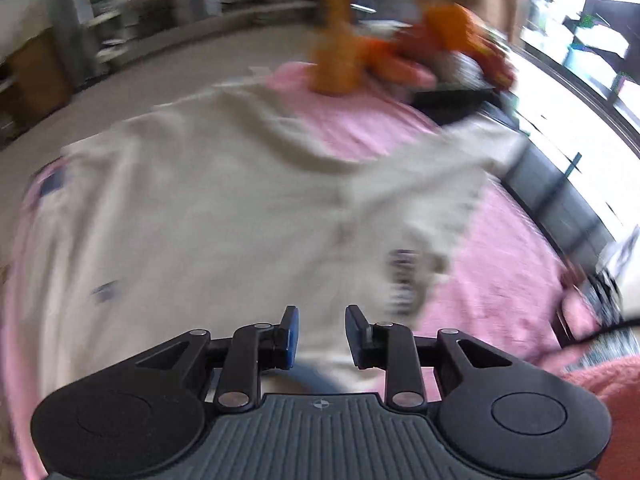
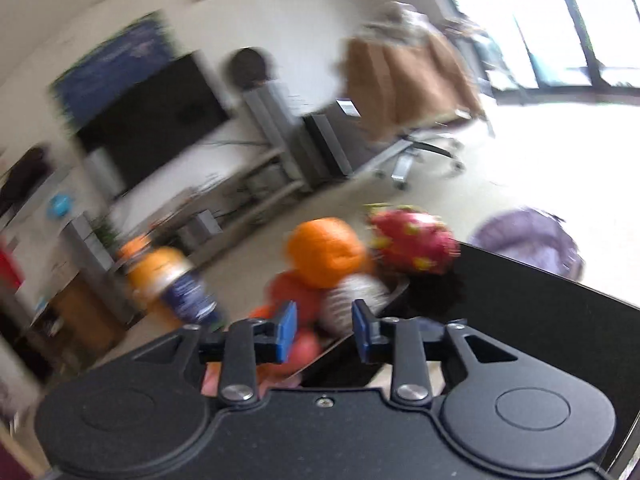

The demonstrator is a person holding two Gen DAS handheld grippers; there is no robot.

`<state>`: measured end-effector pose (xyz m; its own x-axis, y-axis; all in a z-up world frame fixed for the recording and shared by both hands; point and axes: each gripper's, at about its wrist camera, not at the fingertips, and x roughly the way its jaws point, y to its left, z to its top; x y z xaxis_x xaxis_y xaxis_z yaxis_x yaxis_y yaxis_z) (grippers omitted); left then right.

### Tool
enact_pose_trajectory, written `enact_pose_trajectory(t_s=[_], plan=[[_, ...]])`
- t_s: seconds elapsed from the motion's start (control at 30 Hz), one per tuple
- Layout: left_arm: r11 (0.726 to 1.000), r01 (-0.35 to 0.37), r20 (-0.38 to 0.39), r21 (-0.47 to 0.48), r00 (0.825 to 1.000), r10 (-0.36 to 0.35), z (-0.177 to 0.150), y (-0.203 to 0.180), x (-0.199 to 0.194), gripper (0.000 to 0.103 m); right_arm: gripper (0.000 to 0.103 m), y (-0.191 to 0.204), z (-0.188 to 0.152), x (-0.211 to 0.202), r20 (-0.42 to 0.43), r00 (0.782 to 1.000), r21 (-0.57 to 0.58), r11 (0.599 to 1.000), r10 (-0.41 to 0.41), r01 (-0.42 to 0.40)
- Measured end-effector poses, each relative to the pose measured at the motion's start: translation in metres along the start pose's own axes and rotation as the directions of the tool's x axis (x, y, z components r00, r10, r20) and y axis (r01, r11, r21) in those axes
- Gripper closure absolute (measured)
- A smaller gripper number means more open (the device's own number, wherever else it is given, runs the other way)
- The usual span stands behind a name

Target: Fold clothes

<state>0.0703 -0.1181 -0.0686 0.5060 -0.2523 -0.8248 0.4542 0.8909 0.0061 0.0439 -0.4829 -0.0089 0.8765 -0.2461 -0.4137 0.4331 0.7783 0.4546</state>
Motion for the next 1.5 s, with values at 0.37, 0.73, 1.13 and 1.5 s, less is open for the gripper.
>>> enact_pose_trajectory(t_s=[0.37, 0.73, 1.13, 1.5], plan=[[0.968, -0.143, -0.096, -0.206, 0.987, 0.125, -0.016, 0.075, 0.051, 0.082, 0.083, 0.133, -0.133, 0.025, -0.423, 0.892, -0.359, 0.875, 0.157, -0.324], [0.949, -0.155, -0.201, -0.274, 0.974, 0.101, -0.049, 0.118, 0.044, 0.073, 0.082, 0.137, -0.237, 0.039, -0.671, 0.719, -0.556, 0.765, -0.181, -0.326], [0.882, -0.169, 0.034, -0.440, 0.978, 0.205, -0.024, 0.266, -0.043, 0.076, 0.074, 0.244, -0.137, -0.014, -0.454, 0.880, -0.424, 0.834, 0.142, -0.354], [0.724, 0.108, 0.173, -0.681, 0.985, 0.015, 0.043, 0.410, 0.059, 0.082, 0.065, 0.321, -0.152, 0.028, -0.431, 0.832, -0.170, 0.874, 0.349, -0.455]])
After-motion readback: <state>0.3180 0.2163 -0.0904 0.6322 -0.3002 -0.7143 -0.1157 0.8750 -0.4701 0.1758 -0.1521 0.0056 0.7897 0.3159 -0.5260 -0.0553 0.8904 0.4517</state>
